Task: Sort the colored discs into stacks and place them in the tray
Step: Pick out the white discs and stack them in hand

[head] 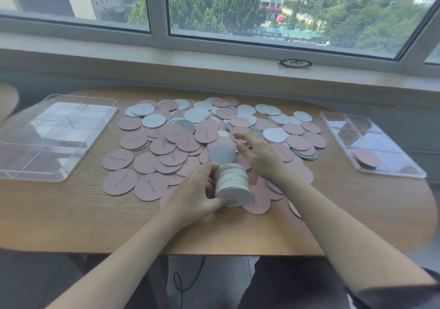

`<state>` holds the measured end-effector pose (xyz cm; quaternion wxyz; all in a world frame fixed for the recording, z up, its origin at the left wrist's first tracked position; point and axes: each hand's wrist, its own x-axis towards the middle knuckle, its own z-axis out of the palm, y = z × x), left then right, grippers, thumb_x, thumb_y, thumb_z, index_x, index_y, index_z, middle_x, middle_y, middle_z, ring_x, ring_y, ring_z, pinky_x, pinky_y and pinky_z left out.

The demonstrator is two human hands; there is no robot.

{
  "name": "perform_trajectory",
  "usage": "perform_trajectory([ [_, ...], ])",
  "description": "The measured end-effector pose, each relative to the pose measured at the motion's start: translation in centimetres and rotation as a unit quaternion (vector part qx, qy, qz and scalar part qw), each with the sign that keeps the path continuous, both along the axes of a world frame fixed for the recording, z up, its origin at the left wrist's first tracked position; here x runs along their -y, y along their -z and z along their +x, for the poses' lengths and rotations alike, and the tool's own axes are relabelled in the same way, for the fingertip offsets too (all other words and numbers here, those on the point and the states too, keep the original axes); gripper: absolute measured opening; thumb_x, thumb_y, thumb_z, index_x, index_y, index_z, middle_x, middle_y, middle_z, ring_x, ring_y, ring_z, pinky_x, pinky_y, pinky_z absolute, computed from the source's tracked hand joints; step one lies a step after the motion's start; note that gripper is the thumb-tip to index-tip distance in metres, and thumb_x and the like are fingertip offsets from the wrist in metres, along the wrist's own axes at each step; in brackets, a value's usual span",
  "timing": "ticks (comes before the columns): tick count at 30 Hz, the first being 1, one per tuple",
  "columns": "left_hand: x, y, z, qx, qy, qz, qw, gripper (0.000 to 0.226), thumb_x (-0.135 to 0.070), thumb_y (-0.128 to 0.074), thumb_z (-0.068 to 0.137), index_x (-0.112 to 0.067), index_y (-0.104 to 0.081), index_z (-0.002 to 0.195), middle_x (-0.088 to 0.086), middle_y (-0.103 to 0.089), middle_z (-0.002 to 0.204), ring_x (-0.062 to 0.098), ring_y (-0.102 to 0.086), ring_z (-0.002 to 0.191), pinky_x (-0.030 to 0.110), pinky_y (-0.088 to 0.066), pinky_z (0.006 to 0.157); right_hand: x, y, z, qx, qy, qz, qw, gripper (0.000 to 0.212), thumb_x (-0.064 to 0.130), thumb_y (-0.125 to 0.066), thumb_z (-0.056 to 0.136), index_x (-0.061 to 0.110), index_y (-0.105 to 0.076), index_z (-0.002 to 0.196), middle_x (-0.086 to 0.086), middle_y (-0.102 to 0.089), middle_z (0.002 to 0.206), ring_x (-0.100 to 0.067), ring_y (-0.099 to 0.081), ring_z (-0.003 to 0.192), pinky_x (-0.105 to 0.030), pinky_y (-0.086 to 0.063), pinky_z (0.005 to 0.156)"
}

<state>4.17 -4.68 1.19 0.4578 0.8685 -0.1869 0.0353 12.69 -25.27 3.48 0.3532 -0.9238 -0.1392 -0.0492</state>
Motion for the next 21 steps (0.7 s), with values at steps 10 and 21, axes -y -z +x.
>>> perform_trajectory([
  [10, -0.4, 0.6, 0.4, -0.023, -0.034, -0.032, 0.999, 0.065, -0.058, -0.078, 0.062, -0.036, -0.051, 0.117, -0.009, -0.062, 0.101, 0.004, -0.062, 0.080, 0.027, -0.053, 0.074, -3.3, -0.3, 5.1, -0.019, -0.082, -0.312, 0.946, 0.074, 0.075, -0.053, 0.079, 0.042, -0.041, 0.144, 0.005, -0.038, 0.141, -0.023, -0.031, 0.134, -0.049, -0.019, 0.115],
  [21, -0.4, 0.4, 0.4, -0.023, -0.026, -0.026, 0.999, 0.058, -0.040, -0.086, 0.070, -0.034, -0.051, 0.116, -0.012, -0.060, 0.103, 0.005, -0.061, 0.081, 0.019, -0.048, 0.071, 4.1, -2.0, 2.9, -0.106, -0.057, -0.259, 0.958, 0.057, 0.050, -0.074, 0.073, 0.036, -0.052, 0.124, 0.008, -0.041, 0.120, -0.022, -0.036, 0.116, -0.042, -0.035, 0.099],
])
